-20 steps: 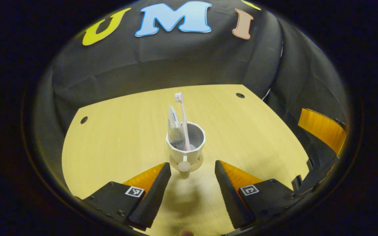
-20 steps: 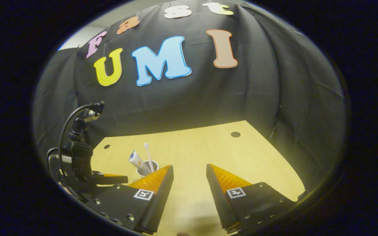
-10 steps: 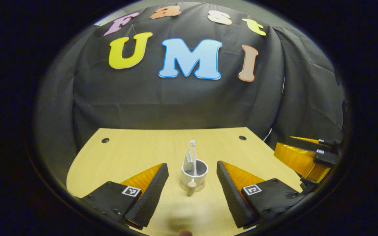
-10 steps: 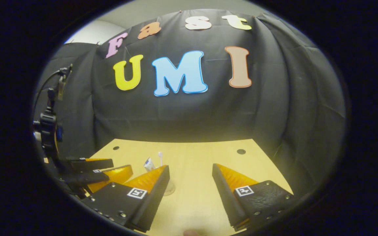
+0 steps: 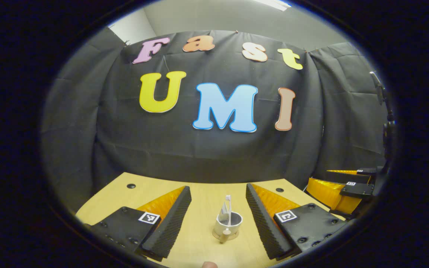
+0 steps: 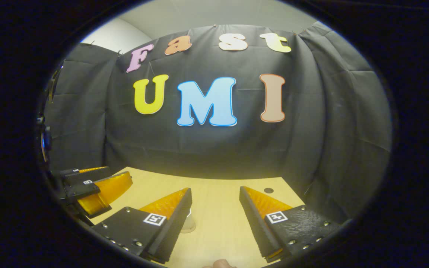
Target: Put the toothbrush and toothpaste on the desktop into the cup, then pick up the cup and place it on the coaster on the desktop.
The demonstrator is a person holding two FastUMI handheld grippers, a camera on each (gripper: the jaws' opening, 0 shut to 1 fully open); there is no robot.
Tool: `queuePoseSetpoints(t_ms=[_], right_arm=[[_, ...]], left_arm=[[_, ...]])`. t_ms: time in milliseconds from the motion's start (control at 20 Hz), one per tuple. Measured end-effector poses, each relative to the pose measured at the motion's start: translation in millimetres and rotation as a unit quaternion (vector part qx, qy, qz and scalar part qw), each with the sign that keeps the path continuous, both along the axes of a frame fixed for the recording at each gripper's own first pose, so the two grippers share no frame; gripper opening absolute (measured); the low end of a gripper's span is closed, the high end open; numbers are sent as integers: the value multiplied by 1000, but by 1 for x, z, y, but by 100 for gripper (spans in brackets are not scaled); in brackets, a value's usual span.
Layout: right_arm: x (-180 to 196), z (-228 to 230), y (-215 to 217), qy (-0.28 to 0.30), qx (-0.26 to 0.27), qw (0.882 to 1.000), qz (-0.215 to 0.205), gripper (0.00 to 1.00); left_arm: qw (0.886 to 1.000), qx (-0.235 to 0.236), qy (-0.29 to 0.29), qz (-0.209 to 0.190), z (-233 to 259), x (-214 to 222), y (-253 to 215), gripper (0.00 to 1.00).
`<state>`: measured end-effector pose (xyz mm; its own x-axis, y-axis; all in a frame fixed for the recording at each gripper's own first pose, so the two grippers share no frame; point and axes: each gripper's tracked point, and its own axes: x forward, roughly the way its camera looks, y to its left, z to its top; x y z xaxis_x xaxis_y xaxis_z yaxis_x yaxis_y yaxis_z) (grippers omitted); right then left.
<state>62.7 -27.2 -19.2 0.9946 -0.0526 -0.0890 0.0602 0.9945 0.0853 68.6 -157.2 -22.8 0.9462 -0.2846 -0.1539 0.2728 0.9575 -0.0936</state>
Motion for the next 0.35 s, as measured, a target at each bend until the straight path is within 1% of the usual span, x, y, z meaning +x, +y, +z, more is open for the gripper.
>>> queuePoseSetpoints(t_ms=[50,100,150,350], right_arm=[[1,5,0,-7,-4,1000,-4,82],[1,11,2,-16,-7,1000,-7,82],[2,14,3,-23,-9,1000,-10,82],[5,26,12,-39,-25,999,-7,82]], left_arm=[[1000,0,-9,2,5,-1,3,97],[1000,0,-15,3,9,0,6,100],[1000,-3,-23,3,7,-5,10,91],[999,-5,-36,3,8,-7,18,91]])
